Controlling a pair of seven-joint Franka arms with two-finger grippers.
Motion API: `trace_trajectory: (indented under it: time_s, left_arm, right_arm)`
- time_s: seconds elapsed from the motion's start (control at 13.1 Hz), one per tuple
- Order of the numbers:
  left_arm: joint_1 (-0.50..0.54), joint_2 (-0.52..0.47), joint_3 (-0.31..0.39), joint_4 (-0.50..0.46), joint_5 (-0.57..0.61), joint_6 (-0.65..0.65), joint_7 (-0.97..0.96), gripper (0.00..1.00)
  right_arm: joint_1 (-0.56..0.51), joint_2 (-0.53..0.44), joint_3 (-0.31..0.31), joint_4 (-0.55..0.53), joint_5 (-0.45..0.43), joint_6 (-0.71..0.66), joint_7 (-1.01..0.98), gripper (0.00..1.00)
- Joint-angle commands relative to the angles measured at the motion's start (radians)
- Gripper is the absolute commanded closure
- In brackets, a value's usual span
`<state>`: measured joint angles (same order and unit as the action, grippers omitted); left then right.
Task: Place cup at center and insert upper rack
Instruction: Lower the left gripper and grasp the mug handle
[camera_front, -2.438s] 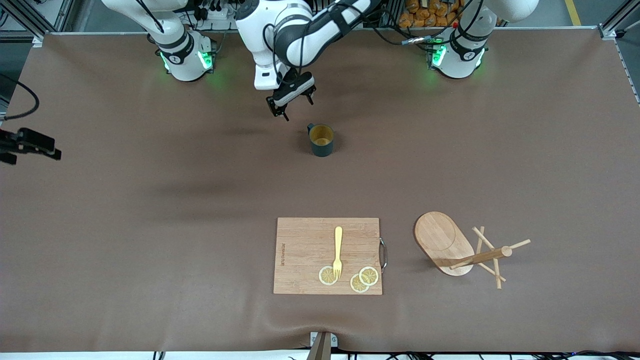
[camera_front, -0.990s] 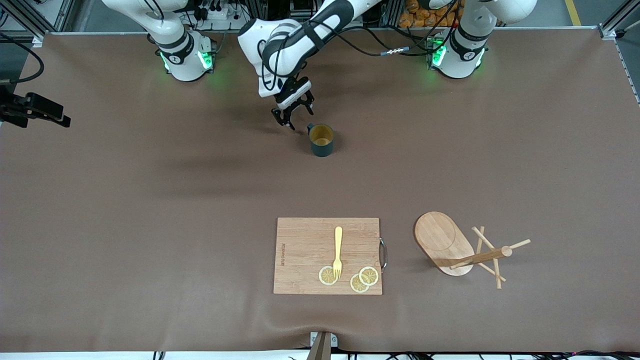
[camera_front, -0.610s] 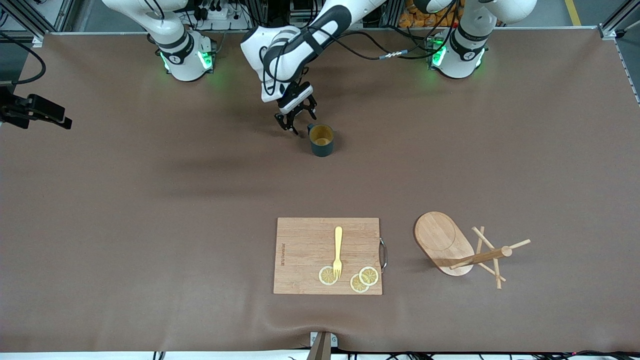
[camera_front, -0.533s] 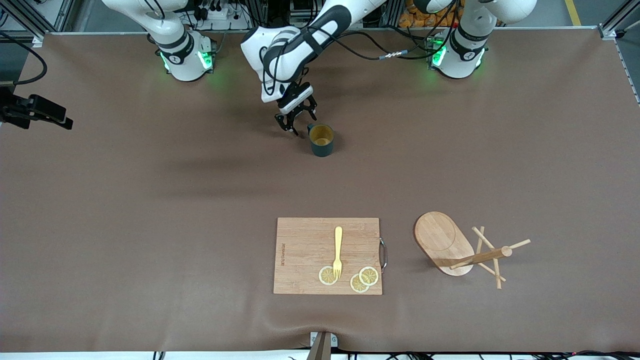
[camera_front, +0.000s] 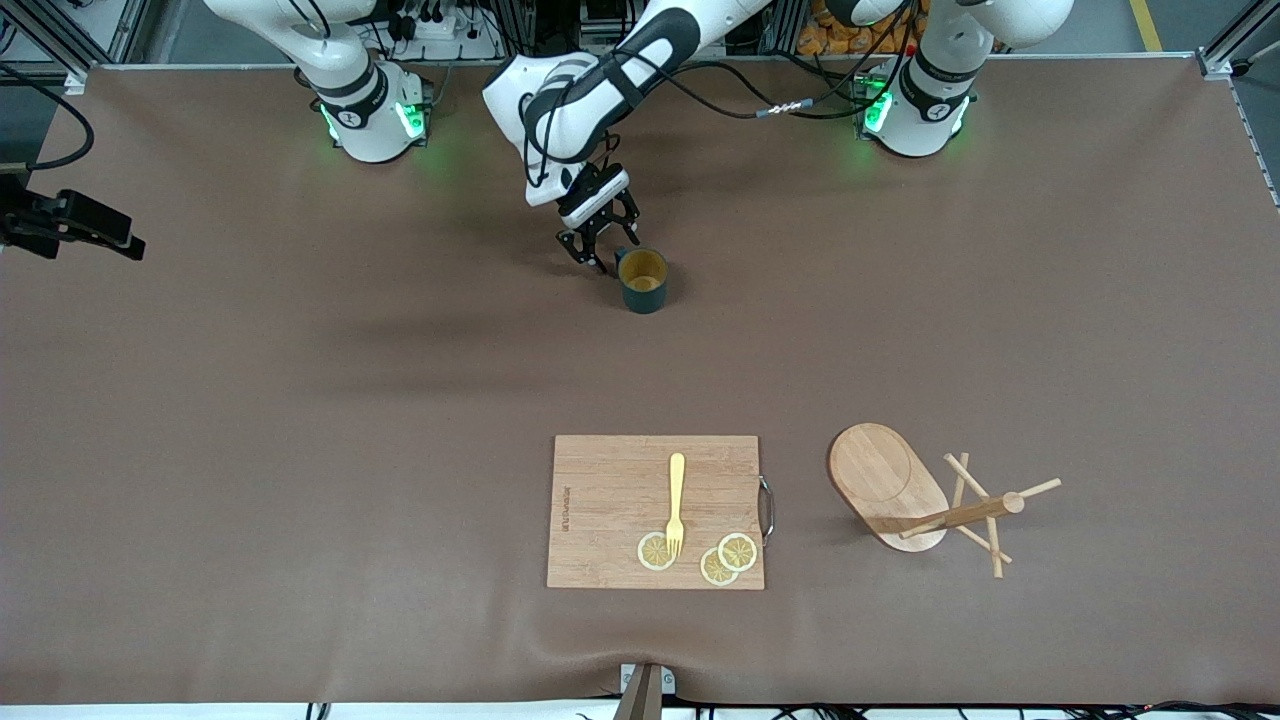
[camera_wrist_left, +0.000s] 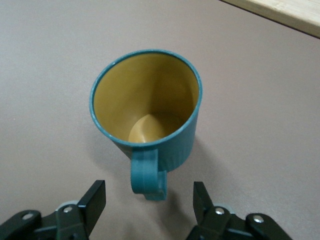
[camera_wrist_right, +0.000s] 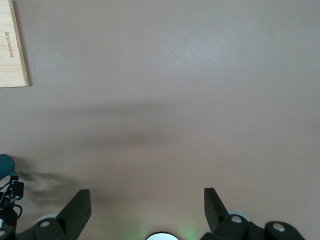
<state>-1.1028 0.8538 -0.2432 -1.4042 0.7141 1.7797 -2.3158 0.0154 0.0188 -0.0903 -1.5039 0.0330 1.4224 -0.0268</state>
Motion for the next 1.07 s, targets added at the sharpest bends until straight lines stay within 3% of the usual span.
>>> trace_trajectory:
  time_s: [0.0,0.3,0.99]
  left_arm:
    - [-0.011,0.008,0.007,0.016,0.018,-0.023,-0.019,0.23]
    - [-0.011,0.008,0.007,0.016,0.010,-0.023,-0.020,0.41]
    - [-0.008,0.008,0.007,0.014,0.002,-0.034,-0.039,0.50]
  right_arm:
    - [-0.020,-0.022,0.021,-0.019,-0.013,0.001,0.014,0.00]
    - [-0.020,-0.022,0.021,-0.021,-0.012,0.001,0.014,0.00]
    - [-0.020,-0.022,0.023,-0.021,-0.012,0.004,0.016,0.00]
